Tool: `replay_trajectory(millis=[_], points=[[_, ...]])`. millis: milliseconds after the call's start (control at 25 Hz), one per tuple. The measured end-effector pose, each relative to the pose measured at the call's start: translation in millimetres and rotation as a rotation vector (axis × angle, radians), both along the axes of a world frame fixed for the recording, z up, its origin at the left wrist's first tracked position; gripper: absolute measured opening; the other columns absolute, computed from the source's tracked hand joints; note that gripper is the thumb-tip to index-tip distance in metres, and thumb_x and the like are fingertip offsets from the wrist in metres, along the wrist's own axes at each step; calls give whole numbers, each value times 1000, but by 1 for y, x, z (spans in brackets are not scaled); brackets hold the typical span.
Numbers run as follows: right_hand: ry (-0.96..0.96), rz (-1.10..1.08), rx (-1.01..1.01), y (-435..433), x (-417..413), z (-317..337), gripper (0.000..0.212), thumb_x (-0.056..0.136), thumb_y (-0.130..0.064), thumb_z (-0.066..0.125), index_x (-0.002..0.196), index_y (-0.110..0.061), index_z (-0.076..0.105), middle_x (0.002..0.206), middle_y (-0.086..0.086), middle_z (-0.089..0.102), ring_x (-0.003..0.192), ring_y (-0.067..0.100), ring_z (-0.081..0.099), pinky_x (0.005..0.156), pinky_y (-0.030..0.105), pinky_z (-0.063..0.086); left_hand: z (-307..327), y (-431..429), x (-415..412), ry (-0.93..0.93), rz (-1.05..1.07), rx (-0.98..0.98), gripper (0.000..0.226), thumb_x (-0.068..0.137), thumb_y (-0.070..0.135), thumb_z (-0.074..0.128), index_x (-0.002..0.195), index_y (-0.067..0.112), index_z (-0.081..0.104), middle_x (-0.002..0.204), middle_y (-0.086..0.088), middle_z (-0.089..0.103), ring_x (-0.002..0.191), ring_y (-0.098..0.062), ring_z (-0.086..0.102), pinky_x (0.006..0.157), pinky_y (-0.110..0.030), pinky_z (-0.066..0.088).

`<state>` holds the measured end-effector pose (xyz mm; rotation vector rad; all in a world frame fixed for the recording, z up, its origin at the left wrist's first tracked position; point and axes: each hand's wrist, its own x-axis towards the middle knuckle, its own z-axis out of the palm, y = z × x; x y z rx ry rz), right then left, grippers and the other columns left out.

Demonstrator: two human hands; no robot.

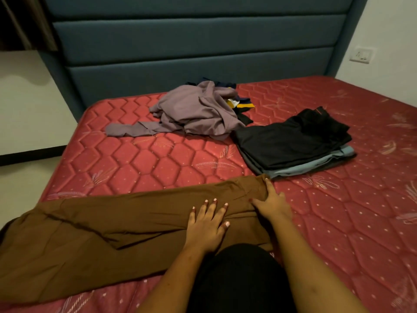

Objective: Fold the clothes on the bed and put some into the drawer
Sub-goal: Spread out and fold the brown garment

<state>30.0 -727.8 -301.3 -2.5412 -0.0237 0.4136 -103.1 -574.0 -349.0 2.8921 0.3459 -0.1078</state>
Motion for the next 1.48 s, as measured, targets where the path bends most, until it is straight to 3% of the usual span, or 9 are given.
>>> replay_trajectory(millis=[120,320,480,680,800,920,1080,1240,1480], points=[[219,-116,602,7,11,11,70,81,2,61,144,-23,41,133,18,53,103,30,58,82,34,51,12,5,-8,43,45,-218,64,93,59,8,152,37,12,162,5,5,148,-17,1,118,-42,1],[-11,87,506,86,-15,46,77,70,0,57,141,-25,46,130,11,60,110,31,61,95,41,50,55,51,-16,-405,615,-1634,38,104,36,31,139,27,43,141,-6,50,128,-28,49,113,-44,33],[-171,507,258,168,-91,85,80,77,-13,58,148,-37,31,142,10,48,123,29,51,100,32,44,59,101,-47,-572,825,-1943,62,96,63,15,144,31,35,141,-9,50,128,-32,47,110,-44,29],[365,780,487,211,-137,58,62,94,-13,55,146,-39,33,119,-3,55,69,9,55,54,22,51,28,139,-84,-617,824,-2179,88,85,77,16,124,9,57,100,-22,69,87,-38,68,76,-49,55],[-92,775,204,195,-98,39,47,94,-13,52,139,-26,49,130,4,60,95,16,65,82,24,54,21,146,-88,-516,802,-2156,91,82,76,24,125,3,58,115,-22,64,104,-35,61,90,-47,47],[-278,932,-48,187,-80,14,51,97,-37,48,146,-37,34,153,-4,35,140,17,32,116,33,23,33,145,-89,-382,726,-2078,70,81,60,46,115,2,68,110,-22,68,95,-33,68,84,-44,51],[-320,1029,-213,199,-110,-9,50,98,-58,24,146,-55,10,160,-16,10,148,17,6,115,55,1,34,157,-85,-417,795,-1669,47,89,2,58,132,21,51,101,-14,68,84,-27,67,75,-36,54],[-258,1046,-250,204,-113,-8,48,93,-68,20,140,-63,15,161,-13,4,148,30,-5,111,63,-8,32,149,-94,-423,840,-1479,40,95,2,53,131,18,50,119,-15,64,100,-23,61,76,-27,50],[-228,1166,-338,203,-110,-5,63,88,-70,37,144,-59,11,160,-15,-7,146,28,-17,106,69,-14,42,125,-94,-712,642,-49,47,77,12,41,118,8,62,112,-9,67,100,-31,65,80,-40,54]])
